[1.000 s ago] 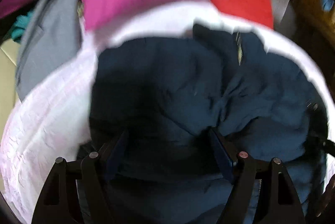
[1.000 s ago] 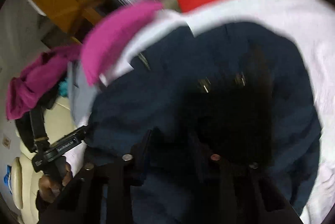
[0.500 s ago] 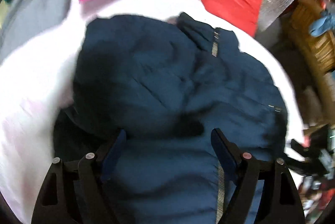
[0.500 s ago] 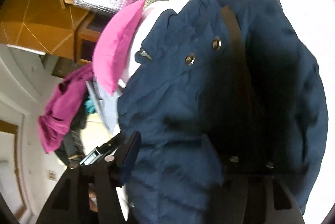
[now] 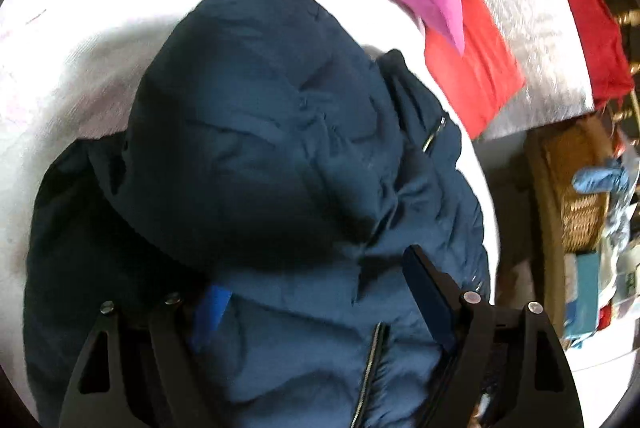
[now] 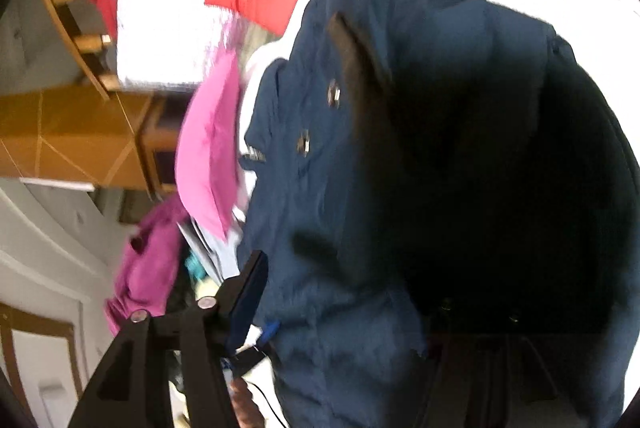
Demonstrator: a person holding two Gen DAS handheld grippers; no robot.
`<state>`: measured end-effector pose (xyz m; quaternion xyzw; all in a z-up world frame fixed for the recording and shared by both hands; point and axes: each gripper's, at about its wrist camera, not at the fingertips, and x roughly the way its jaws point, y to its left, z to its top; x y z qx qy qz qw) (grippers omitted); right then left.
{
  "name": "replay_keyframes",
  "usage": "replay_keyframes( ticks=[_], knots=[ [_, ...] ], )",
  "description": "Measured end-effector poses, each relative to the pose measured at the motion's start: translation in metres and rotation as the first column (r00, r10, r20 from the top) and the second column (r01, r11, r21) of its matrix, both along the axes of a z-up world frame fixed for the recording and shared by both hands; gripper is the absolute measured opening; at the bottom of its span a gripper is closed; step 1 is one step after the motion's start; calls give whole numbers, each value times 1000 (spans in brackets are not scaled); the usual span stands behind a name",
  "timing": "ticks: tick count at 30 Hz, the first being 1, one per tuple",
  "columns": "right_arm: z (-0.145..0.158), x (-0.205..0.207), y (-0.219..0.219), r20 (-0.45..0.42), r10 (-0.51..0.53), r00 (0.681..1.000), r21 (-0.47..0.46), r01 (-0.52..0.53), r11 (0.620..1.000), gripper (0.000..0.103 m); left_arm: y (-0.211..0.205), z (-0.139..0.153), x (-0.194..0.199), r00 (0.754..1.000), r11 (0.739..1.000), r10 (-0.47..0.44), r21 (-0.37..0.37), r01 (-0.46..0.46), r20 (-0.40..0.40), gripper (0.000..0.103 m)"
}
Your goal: Fold large clothes
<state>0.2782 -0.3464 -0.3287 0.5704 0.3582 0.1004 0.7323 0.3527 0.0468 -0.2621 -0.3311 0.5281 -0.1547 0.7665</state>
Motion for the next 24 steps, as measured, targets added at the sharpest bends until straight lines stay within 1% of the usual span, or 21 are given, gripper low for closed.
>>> replay_keyframes(
  ticks=[1,2,3,4,6,7,8,9,10,12,13,15,17,19,20,22,24],
  knots=[
    [0,2,-1,-6,-11,1000,-29,10,1000,38,0,0,1,1000,1000,10,-7,-10,11,81],
    [0,3,-2,-11,-24,1000,-63,23,998,25,1,0,0,1000,1000,21,-5,-21,17,75],
    [1,3,-2,-3,-34,999,-77,33,997,24,3,-1,-3,999,999,33,11,-33,17,55],
    [6,2,-2,8,-49,999,-96,49,994,23,3,-3,-3,999,999,38,34,-39,10,42],
    [25,-1,0,49,-64,997,-190,72,979,23,4,-5,-4,999,999,46,8,-46,5,41],
    [38,-2,3,83,-63,995,-252,82,964,23,3,-3,-4,999,999,49,-4,-49,10,40],
    [47,-3,6,107,-59,993,-304,89,949,23,1,-2,-5,999,999,46,0,-46,19,40],
    [52,-2,8,110,-53,993,-345,88,934,23,-2,0,-6,999,999,36,25,-36,29,41],
    [49,1,9,82,-47,996,-363,74,929,23,-6,-2,-5,999,998,28,62,-29,21,41],
    [29,8,8,-26,-45,999,-347,33,937,23,-6,-8,-1,1000,996,17,90,-17,-5,41],
    [20,9,6,-54,-43,998,-318,24,948,22,-8,-7,-1,1000,995,13,98,-13,-3,41],
    [23,9,3,-54,-39,998,-296,21,955,25,-10,-2,-1,1000,993,4,118,-2,-16,43],
    [31,8,4,-65,-16,998,-305,-5,952,27,-14,6,-3,1000,987,-2,159,6,-28,46],
    [34,8,6,-113,23,993,-312,-57,948,39,-14,18,-11,999,974,-8,225,15,-32,50],
    [34,9,7,-141,58,988,-308,-100,946,50,-12,23,-15,1000,969,-11,246,17,-28,51],
    [40,9,13,-184,146,972,-315,-199,928,54,-6,36,-23,1000,960,-23,278,23,-5,53],
    [47,7,17,-217,200,956,-356,-268,895,54,-4,49,-30,999,952,-30,306,20,26,55]
  ],
)
